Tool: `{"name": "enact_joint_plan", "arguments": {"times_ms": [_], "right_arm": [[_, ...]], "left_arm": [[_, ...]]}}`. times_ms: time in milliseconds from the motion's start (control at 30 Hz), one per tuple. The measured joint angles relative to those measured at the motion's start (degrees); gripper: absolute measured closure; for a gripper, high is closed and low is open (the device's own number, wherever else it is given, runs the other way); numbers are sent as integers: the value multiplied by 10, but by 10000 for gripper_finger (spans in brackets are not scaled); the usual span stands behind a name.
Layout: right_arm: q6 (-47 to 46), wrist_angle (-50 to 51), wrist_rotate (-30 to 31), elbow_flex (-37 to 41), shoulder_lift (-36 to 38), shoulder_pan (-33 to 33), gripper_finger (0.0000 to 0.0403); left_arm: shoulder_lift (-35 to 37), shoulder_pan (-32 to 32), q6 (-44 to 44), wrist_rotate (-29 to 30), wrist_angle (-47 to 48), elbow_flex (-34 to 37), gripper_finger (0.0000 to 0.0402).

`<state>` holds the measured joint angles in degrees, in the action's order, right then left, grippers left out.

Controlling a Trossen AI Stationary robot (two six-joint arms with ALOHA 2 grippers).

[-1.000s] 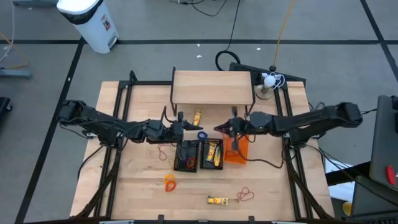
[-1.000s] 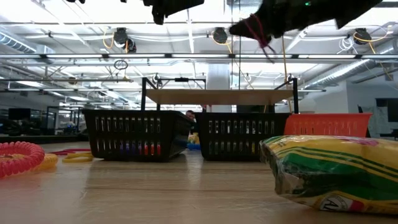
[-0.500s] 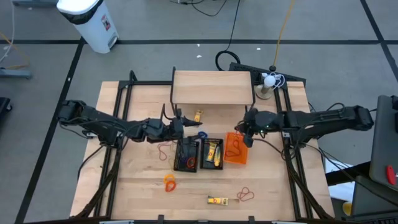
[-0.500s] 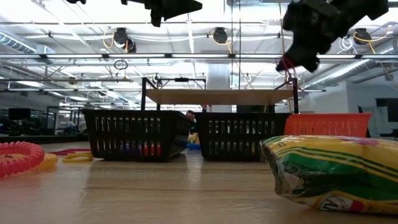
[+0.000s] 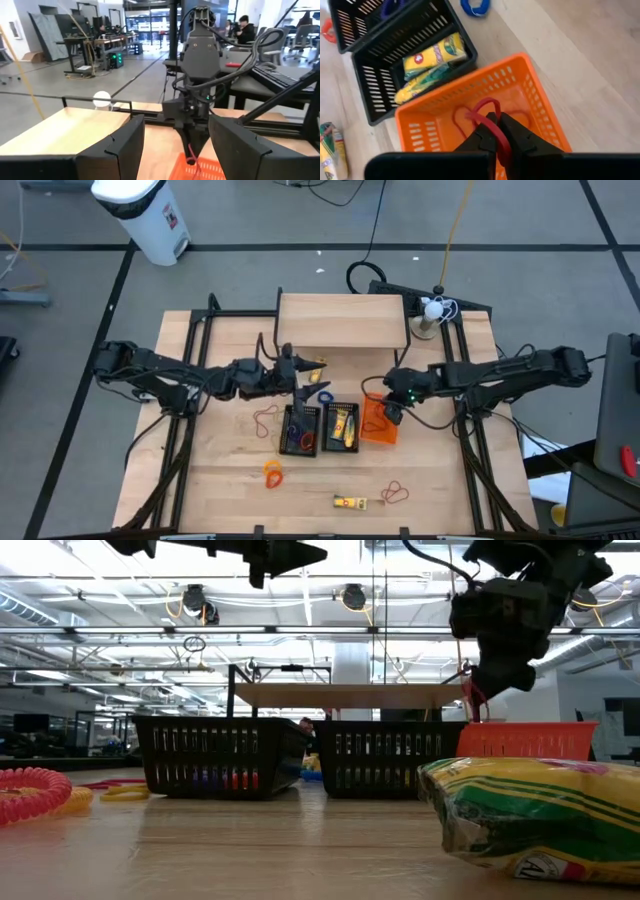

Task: Pick & Place Office Desk Supplies
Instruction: Put the rubber band into the orange basket, then put the crayon box into the right black basket

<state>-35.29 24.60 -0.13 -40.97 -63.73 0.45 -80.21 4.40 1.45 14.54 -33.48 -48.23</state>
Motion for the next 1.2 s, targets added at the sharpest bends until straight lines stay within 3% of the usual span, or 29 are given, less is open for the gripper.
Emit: {"name": "enact_joint_plan", "arguments": {"times_ms": [667,833,1000,1200], "right_arm": [[18,-21,0,0,5,11,222],[87,-144,11,0,11,11,217],[209,-339,76,16,9,37,222],[299,-561,76,74,7,64,224]], "left_arm": [[0,2,-5,-16,0,0,178],[0,2,-3,-16,0,0,179],[0,2,-2,-15,0,0,178],[0,2,-28,-15,22,0,178]]}}
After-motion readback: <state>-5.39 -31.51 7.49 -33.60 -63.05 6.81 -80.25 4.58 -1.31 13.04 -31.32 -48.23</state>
